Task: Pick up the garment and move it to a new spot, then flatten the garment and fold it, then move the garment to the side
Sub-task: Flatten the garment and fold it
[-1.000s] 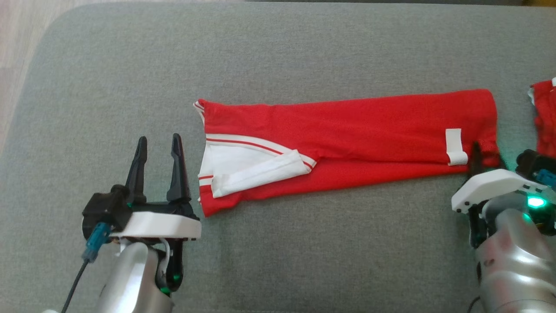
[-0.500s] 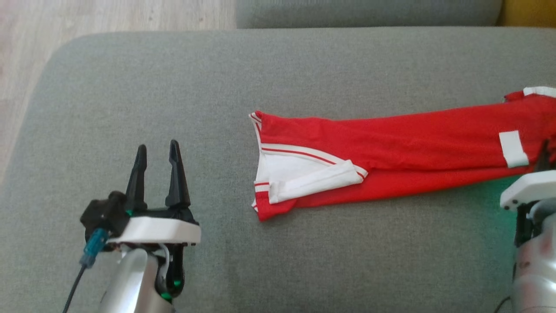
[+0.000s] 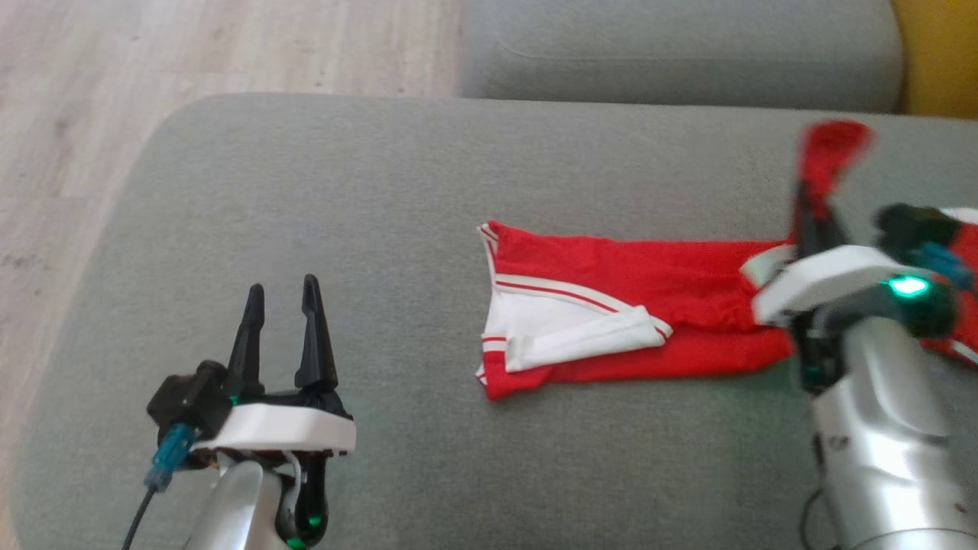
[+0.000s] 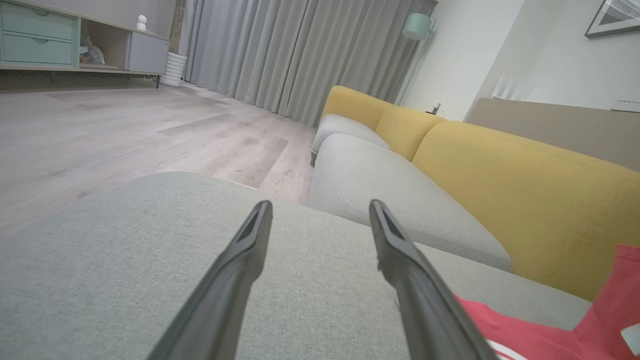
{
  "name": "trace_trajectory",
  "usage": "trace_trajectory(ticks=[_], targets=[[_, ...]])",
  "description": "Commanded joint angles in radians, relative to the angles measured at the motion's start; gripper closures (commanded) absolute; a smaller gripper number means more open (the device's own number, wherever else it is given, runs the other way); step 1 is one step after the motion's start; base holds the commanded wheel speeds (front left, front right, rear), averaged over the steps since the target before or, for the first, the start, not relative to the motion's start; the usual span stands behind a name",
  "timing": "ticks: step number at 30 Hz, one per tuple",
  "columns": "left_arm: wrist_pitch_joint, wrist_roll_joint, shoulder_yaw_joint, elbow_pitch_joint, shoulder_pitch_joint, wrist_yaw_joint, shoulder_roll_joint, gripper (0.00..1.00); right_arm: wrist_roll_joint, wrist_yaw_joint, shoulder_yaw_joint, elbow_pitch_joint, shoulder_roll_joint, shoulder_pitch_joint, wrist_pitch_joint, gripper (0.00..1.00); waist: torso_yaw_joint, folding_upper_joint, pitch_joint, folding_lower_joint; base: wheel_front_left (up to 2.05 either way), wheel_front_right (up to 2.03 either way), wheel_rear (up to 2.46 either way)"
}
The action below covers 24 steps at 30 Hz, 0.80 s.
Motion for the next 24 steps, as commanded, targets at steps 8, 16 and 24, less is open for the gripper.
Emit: trace_trajectory(ticks=[8, 16, 24], targets=[[-0.008, 0.004, 0.007, -0.027, -0.027, 0.000, 0.005, 0.00, 0.331, 0.007, 0.417, -0.092, 0.006, 0.046, 0.021, 1.00, 0.083, 0.0000, -0.008, 0.0001, 0.00, 0.00, 0.00], [-0.008, -0.001, -0.014, -0.028, -0.035, 0.006, 0.005, 0.00, 0.406, 0.007, 0.610, -0.052, 0.006, 0.034, -0.013, 1.00, 0.119, 0.0000, 0.024, 0.0001, 0.00, 0.00, 0.00], [-0.008, -0.011, -0.033, -0.032, -0.052, 0.012, 0.005, 0.00, 0.406, 0.007, 0.729, 0.047, 0.006, 0.005, -0.038, 1.00, 0.148, 0.0000, 0.068, 0.0001, 0.00, 0.00, 0.00]])
